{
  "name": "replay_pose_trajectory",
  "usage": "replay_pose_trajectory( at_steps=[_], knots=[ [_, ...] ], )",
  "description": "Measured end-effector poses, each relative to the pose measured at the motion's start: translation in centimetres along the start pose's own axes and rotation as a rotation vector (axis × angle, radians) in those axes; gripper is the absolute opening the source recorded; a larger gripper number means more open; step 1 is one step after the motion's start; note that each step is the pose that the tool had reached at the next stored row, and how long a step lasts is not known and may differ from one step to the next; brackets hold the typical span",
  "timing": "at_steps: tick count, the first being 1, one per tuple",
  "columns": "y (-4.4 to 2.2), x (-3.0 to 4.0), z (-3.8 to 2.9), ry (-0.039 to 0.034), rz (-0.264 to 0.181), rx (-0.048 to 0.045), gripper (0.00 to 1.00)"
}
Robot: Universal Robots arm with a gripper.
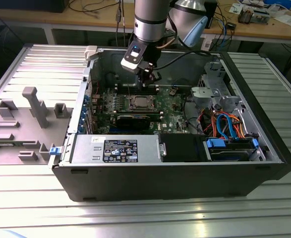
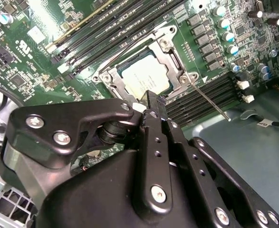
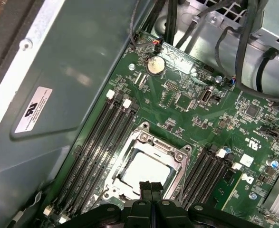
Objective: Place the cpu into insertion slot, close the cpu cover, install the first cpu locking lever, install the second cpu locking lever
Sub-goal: 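Install the first cpu locking lever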
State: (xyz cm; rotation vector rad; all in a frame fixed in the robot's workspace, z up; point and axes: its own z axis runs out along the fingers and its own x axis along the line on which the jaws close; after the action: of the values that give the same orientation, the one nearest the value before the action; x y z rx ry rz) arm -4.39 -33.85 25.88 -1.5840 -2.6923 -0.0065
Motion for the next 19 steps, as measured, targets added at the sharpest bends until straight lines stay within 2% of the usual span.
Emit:
replay_pose_trajectory(
  at_steps=[5,9,13,19],
  knots=[
    [0.0,0.0,0.0,-0.0004,-0.073,0.0012,0.11],
    [0.0,0.0,0.0,-0.0006,-0.108,0.0019,0.11],
    [0.0,0.0,0.0,-0.0009,-0.164,0.0028,0.11],
    [0.0,0.0,0.0,-0.0011,-0.206,0.0035,0.11]
  ],
)
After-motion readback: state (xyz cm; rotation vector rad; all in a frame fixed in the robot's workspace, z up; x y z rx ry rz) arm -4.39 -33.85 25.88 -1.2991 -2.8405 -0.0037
